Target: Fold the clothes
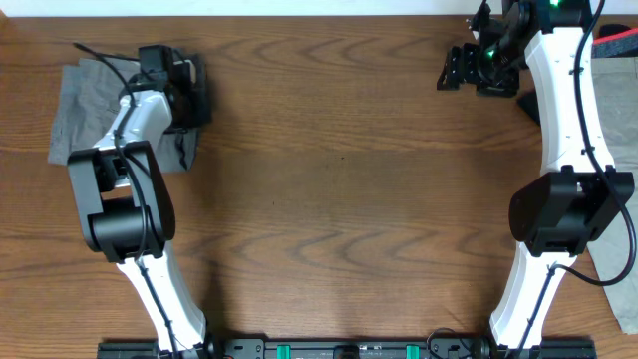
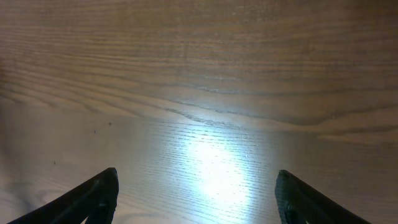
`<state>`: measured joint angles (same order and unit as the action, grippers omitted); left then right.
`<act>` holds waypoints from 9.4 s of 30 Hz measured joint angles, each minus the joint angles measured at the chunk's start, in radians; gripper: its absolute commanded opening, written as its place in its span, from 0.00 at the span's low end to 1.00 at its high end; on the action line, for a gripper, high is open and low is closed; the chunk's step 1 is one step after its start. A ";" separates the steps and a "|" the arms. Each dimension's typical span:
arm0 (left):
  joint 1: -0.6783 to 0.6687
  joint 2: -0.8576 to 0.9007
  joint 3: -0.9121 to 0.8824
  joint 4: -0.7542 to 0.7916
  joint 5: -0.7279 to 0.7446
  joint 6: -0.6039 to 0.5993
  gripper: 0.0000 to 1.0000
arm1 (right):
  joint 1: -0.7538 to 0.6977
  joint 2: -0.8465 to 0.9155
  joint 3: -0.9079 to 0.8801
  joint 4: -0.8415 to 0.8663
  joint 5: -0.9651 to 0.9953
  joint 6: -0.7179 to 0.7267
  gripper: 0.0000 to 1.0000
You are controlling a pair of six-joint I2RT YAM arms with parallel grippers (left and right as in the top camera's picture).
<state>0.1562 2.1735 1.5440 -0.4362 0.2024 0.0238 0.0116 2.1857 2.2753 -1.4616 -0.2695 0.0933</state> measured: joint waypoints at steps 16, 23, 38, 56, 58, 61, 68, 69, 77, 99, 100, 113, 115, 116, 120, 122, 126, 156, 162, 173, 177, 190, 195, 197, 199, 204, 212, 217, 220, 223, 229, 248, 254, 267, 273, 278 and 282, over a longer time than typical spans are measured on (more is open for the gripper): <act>0.027 0.013 0.000 0.026 0.001 0.000 0.06 | 0.000 0.000 0.000 -0.006 0.000 0.000 0.79; 0.031 0.015 0.000 0.037 0.003 0.000 0.06 | 0.007 0.000 0.000 -0.005 0.000 0.000 0.79; 0.092 0.038 0.005 0.071 0.038 0.000 0.06 | 0.013 0.000 0.000 -0.009 0.000 0.000 0.79; 0.117 0.038 0.014 0.070 0.048 -0.001 0.45 | 0.013 0.000 0.000 -0.010 0.000 0.000 0.80; 0.117 0.037 0.014 0.070 0.045 -0.008 0.50 | 0.013 0.000 0.000 -0.007 0.000 0.000 0.80; 0.116 0.030 0.014 0.066 0.042 -0.021 0.57 | 0.013 0.000 0.000 -0.005 0.000 0.001 0.80; 0.117 -0.030 0.014 0.035 0.027 -0.028 0.75 | 0.013 0.000 0.000 -0.004 0.000 0.001 0.80; 0.117 -0.048 0.014 0.030 0.029 -0.029 0.76 | 0.013 0.000 0.000 -0.003 0.000 0.001 0.80; 0.117 -0.211 0.014 0.022 0.078 -0.038 0.74 | 0.013 0.000 0.000 -0.009 0.000 0.001 0.80; 0.175 -0.113 0.014 -0.151 0.000 -0.050 0.29 | 0.013 0.000 0.000 -0.011 0.000 -0.009 0.79; 0.175 -0.105 0.014 -0.151 0.000 -0.050 0.29 | 0.013 0.000 0.000 -0.010 0.000 -0.010 0.80; 0.175 -0.086 0.014 -0.142 0.019 -0.073 0.29 | 0.013 0.000 0.000 0.001 0.000 -0.023 0.80; 0.174 -0.085 0.014 -0.137 0.029 -0.073 0.29 | 0.013 0.000 0.000 0.004 0.000 -0.023 0.79; 0.174 -0.084 0.014 -0.136 0.031 -0.073 0.29 | 0.013 0.000 0.000 0.004 0.000 -0.023 0.79; 0.174 -0.060 0.014 -0.135 0.035 -0.079 0.19 | 0.013 0.000 0.000 0.000 0.000 -0.023 0.79; 0.174 -0.040 0.014 -0.135 0.037 -0.080 0.12 | 0.013 0.000 0.000 0.000 0.000 -0.023 0.79; 0.168 -0.016 0.013 -0.136 0.047 -0.078 0.07 | 0.013 0.000 0.000 0.000 0.000 -0.023 0.79; 0.127 -0.206 0.011 -0.067 -0.002 -0.090 0.68 | 0.013 0.000 0.000 0.000 0.000 -0.023 0.79; 0.194 -0.196 0.011 -0.049 -0.065 -0.108 0.48 | 0.013 0.000 0.000 0.002 0.000 -0.024 0.79; 0.233 -0.089 0.010 -0.055 -0.045 -0.106 0.31 | 0.027 0.000 0.000 0.003 0.000 -0.024 0.80; 0.233 -0.081 0.005 -0.056 -0.009 -0.106 0.31 | 0.043 0.000 0.000 0.002 0.000 -0.024 0.79; 0.233 -0.019 0.001 -0.092 0.037 -0.106 0.31 | 0.053 0.000 0.000 -0.011 0.000 -0.024 0.79; 0.229 -0.018 0.001 -0.095 0.109 -0.106 0.31 | 0.053 0.000 0.000 -0.011 0.000 -0.024 0.79; 0.225 -0.018 0.001 -0.095 0.138 -0.106 0.31 | 0.053 0.000 0.000 -0.011 0.000 -0.024 0.79; 0.221 -0.018 0.001 -0.096 0.156 -0.106 0.31 | 0.053 0.000 0.000 -0.011 0.000 -0.024 0.79; 0.219 -0.032 0.001 -0.114 0.178 -0.106 0.31 | 0.053 0.000 0.000 -0.011 0.000 -0.024 0.79; 0.215 -0.198 -0.002 -0.166 0.196 -0.106 0.38 | 0.053 0.000 0.000 0.009 0.000 -0.023 0.77; 0.215 -0.327 -0.002 -0.212 0.204 -0.108 0.46 | 0.053 0.000 0.000 0.012 0.000 -0.016 0.72; 0.215 -0.401 -0.002 -0.257 0.209 -0.107 0.98 | 0.053 0.000 0.000 0.026 -0.001 -0.001 0.72; 0.215 -0.466 -0.002 -0.275 0.211 -0.109 0.98 | 0.053 -0.001 0.000 0.039 -0.010 0.007 0.72; 0.215 -0.548 -0.002 -0.368 0.227 -0.110 0.98 | 0.053 -0.064 0.000 0.021 -0.022 0.009 0.68; 0.032 -1.024 -0.004 -0.500 0.317 -0.019 0.98 | 0.180 -0.591 0.000 -0.217 0.276 0.092 0.60; -0.026 -1.131 -0.071 -0.518 0.252 -0.018 0.98 | 0.253 -0.827 -0.081 -0.203 0.359 0.145 0.60; -0.042 -1.508 -0.510 -0.293 0.182 -0.066 0.98 | 0.281 -1.368 -0.983 0.439 0.409 0.203 0.76; -0.042 -1.519 -0.573 -0.271 0.182 -0.080 0.98 | 0.281 -1.464 -1.202 0.640 0.460 0.225 0.99; -0.042 -1.488 -0.574 -0.270 0.179 -0.080 0.98 | 0.281 -1.452 -1.247 0.660 0.492 0.229 0.99; -0.042 -1.471 -0.574 -0.270 0.179 -0.080 0.98 | 0.281 -1.442 -1.248 0.666 0.521 0.230 0.99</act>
<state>0.1139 0.7029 0.9699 -0.7059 0.3813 -0.0563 0.2924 0.7437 1.0271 -0.7956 0.2520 0.3229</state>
